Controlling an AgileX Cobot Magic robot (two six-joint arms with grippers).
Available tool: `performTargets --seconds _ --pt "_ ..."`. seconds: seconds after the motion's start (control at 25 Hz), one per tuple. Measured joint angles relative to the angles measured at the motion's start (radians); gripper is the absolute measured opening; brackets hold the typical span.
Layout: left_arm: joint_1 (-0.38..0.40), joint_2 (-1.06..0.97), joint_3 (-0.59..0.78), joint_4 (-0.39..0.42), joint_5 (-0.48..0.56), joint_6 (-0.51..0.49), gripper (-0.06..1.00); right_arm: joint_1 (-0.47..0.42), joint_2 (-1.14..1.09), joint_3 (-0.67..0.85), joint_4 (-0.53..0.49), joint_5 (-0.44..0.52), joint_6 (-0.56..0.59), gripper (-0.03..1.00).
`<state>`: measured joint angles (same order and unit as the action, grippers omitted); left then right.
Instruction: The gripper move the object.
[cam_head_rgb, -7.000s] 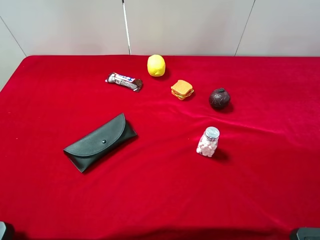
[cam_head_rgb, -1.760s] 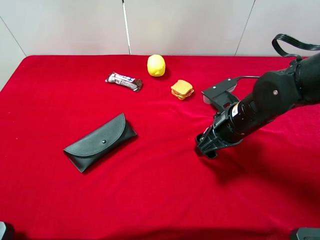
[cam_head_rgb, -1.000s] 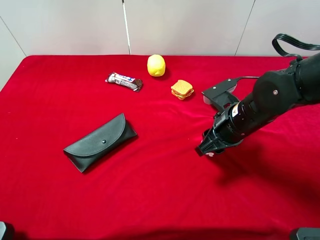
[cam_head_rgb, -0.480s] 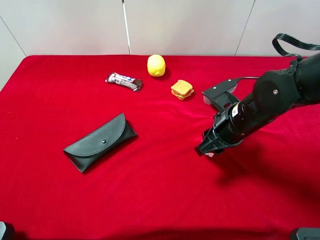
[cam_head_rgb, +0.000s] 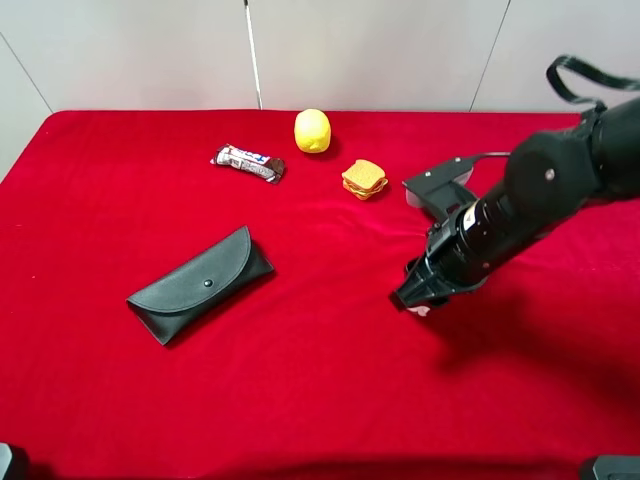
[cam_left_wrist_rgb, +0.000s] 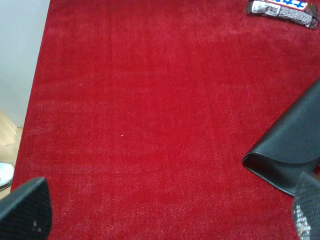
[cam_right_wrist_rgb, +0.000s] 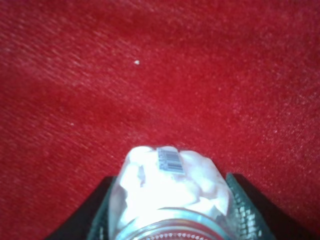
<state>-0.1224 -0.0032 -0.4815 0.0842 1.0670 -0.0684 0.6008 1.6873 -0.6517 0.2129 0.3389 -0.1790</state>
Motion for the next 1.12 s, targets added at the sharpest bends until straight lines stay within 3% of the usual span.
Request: performTargets --seconds 0.36,0.72,1.12 --pt "0.0 0.0 0.0 0.0 0.0 0.0 0.95 0.0 -0.009 -0.184 -0.007 0.215 0.0 0.33" --pt "0.0 0.0 0.0 0.0 0.0 0.0 0.95 0.0 -0.001 -0.407 -0.082 0.347 0.031 0.33" --pt "0.0 0.0 0.0 0.0 0.0 0.0 0.95 0.0 0.17 -0.739 -0.106 0.561 0.037 0.33"
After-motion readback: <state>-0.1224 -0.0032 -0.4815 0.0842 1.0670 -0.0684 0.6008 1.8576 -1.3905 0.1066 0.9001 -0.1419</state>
